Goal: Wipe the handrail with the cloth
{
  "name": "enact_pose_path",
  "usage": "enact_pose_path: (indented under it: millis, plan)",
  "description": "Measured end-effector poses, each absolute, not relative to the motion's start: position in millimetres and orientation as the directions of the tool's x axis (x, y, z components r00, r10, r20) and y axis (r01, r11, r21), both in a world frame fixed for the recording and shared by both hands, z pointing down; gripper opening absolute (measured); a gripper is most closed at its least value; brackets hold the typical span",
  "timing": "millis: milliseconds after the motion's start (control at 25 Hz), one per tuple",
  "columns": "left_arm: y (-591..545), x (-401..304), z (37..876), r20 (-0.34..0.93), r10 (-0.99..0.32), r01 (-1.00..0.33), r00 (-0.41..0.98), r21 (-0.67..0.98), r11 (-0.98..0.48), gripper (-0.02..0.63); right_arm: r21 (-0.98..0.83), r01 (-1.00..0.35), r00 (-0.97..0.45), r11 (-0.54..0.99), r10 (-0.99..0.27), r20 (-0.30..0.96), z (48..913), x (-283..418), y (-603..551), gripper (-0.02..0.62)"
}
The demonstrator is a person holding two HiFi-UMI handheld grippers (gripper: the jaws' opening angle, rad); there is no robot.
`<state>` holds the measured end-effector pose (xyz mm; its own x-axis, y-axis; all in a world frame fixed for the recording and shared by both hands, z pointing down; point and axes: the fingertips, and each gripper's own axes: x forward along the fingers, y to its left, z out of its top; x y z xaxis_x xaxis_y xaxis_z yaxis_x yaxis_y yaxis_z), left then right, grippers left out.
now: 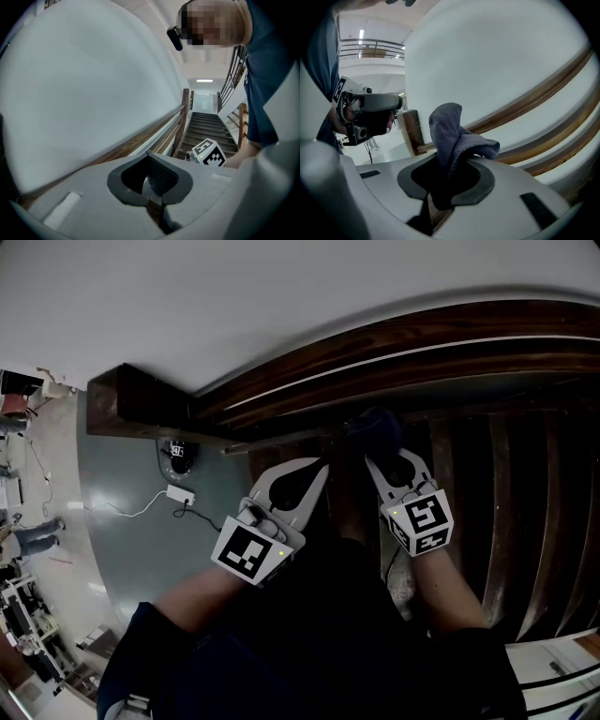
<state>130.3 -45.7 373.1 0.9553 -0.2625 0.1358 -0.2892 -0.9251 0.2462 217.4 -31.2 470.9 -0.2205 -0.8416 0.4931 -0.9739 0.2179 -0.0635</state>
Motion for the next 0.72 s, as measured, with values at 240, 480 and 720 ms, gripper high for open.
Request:
enact_pose_path:
  millis: [240,480,720]
  plan:
    - [-57.1,159.3,375.1,0.119,-0.277,-0.299,0.953,0.255,-0.919,0.003,0.016,-0.987,-0.127,0.158,-0.848,0.515,476.3,284.4,-44.5,0.088]
    - [-61.8,194.3,376.3,0.109,-0.27,-0.289,0.957,0.248,-0.925,0.003,0.12,-0.989,-0.004,0.084,-0.831,0.556,486.7,383.8,-62.1,0.087]
    - [-63.8,217.7,379.7,0.11,-0.269,-0.288,0.957,0.244,-0.926,0.003,0.226,-0.973,0.092,0.054,-0.803,0.589,492.3,460.3,-80.7,0.087]
